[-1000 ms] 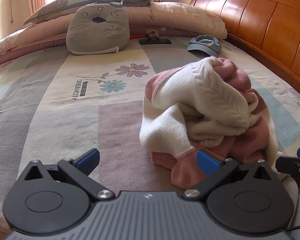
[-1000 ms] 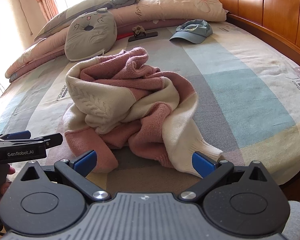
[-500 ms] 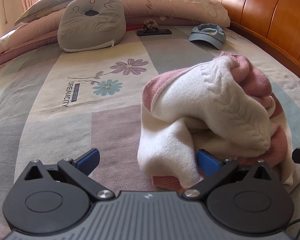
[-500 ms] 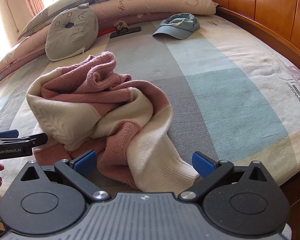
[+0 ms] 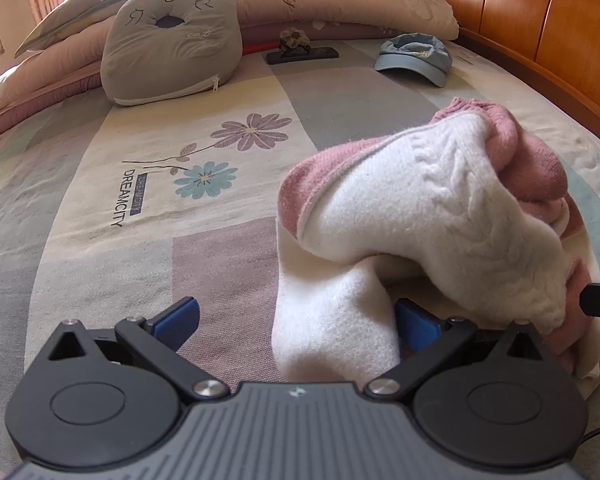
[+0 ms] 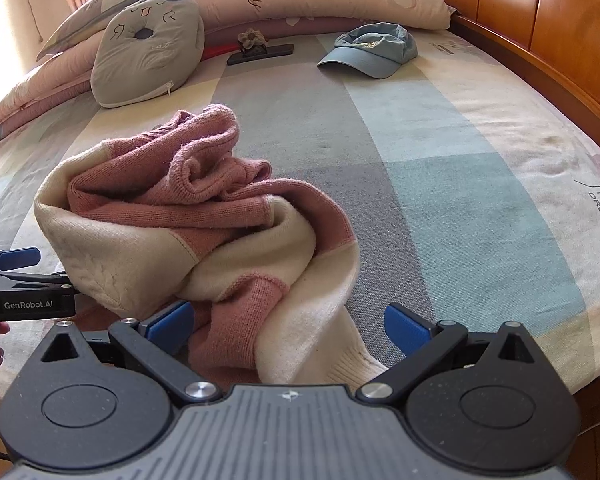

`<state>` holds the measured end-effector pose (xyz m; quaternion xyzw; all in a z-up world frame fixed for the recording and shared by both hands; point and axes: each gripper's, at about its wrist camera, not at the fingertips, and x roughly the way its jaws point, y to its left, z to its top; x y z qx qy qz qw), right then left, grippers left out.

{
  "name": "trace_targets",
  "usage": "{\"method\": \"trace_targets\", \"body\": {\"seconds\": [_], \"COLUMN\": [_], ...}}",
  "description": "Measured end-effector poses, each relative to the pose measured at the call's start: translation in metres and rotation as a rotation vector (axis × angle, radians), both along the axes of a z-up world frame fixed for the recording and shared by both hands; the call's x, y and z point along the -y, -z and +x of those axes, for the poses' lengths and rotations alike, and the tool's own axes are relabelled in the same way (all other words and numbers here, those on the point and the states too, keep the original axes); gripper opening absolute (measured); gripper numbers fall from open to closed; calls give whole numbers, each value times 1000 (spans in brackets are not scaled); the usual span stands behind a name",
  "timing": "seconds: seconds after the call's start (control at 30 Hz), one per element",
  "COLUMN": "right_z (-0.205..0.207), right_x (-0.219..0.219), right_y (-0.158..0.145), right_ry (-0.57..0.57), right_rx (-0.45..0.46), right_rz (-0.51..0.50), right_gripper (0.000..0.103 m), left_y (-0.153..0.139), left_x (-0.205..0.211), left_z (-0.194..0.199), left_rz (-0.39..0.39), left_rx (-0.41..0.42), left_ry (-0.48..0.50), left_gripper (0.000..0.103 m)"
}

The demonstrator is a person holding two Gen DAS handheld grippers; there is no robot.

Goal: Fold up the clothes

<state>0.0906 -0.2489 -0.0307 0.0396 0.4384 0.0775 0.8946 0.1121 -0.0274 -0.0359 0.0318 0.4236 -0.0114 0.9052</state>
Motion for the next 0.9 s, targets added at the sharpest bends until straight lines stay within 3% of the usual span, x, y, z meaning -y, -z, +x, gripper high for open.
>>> {"method": "trace_targets", "body": {"seconds": [0.47, 0.9], "right_z": [13, 34], "right_x": [-9, 16], "right_y": [0, -13], "right_ry": [10, 74], "right_rx": [-23, -2], "right_rz": [-30, -90], "right_gripper": [103, 103], "left_y": [13, 20], "left_x": [-19, -42], "left_z": [18, 24], "left_rz": [18, -29], "left_rx": [-46, -84], "left_ry": [-19, -30], "left_gripper": [102, 103]}}
